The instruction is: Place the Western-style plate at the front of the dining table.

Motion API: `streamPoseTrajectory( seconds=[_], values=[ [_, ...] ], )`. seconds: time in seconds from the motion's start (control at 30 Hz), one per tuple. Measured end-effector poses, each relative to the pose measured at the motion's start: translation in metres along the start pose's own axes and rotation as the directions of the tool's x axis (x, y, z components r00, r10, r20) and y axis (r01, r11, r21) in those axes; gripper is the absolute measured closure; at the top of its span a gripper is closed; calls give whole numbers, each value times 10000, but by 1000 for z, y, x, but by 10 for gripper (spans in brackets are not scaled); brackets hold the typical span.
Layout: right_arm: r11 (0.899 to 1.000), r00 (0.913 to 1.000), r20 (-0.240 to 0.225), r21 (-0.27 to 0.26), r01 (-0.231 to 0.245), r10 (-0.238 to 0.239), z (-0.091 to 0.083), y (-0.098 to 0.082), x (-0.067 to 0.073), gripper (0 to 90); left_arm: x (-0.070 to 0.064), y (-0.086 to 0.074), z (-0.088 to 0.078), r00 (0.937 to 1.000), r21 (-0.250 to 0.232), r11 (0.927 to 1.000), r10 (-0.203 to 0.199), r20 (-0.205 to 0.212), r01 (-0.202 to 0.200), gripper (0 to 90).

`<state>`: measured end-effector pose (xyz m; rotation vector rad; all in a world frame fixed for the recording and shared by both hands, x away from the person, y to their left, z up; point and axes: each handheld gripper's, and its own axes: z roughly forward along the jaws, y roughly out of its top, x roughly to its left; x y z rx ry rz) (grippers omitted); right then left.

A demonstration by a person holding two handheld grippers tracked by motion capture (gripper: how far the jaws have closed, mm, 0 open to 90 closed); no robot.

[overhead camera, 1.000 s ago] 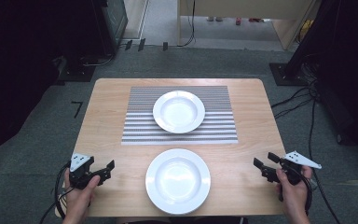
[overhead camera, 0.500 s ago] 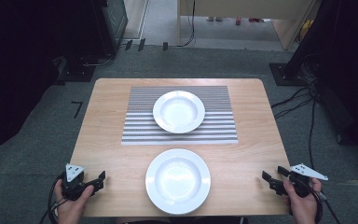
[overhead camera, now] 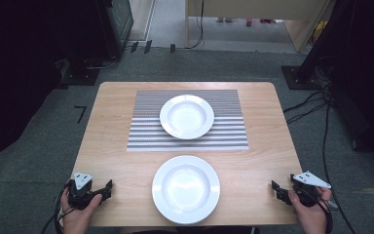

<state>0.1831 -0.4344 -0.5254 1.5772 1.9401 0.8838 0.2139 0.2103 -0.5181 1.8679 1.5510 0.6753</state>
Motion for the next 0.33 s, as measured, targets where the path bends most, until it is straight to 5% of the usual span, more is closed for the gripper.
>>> streamPoseTrajectory(
  seconds=[0.33],
  values=[
    [9995, 9993, 264, 197, -253, 247, 2, 1, -1, 92, 1, 1, 1, 9998, -4, 9999, 118, 135, -118, 143]
  ],
)
